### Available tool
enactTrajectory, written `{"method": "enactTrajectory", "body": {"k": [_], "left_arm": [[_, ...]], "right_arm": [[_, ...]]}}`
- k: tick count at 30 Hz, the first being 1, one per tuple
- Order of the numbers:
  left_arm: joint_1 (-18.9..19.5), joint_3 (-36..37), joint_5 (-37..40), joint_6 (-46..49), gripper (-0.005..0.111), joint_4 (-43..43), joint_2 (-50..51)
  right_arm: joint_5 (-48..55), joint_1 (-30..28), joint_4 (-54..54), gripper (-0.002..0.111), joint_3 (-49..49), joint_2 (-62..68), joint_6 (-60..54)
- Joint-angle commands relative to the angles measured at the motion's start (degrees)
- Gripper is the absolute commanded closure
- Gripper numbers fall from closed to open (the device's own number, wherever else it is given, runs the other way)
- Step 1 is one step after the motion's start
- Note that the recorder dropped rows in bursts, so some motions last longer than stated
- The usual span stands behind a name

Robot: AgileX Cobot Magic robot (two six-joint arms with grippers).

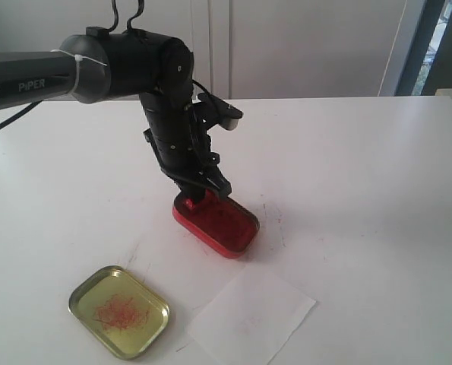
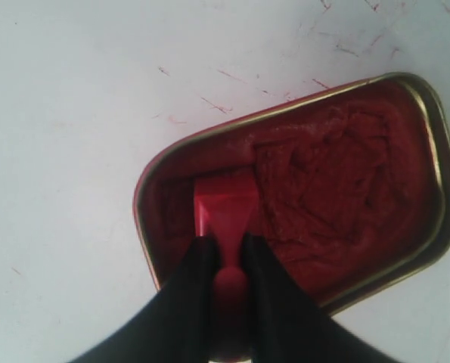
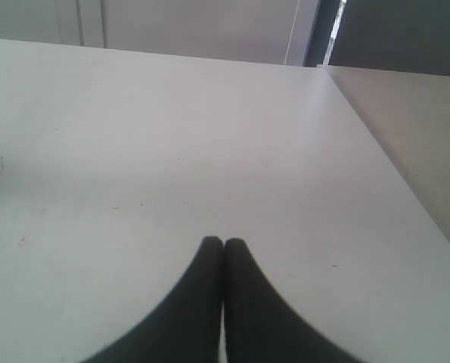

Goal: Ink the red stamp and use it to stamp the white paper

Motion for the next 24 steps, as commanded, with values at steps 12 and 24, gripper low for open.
{"method": "enactTrajectory", "body": {"k": [12, 24], "left_arm": [[-0.3, -3.4, 2.3, -0.5, 0.107, -2.3, -1.5], [-0.3, -3.4, 2.4, -0.5, 0.107, -2.3, -1.5]], "right_arm": [[-0.3, 0.1, -0.5, 0.108, 0.2, -0.4, 0.0], [-0.3, 0.1, -0.5, 0.108, 0.2, -0.4, 0.0]]}}
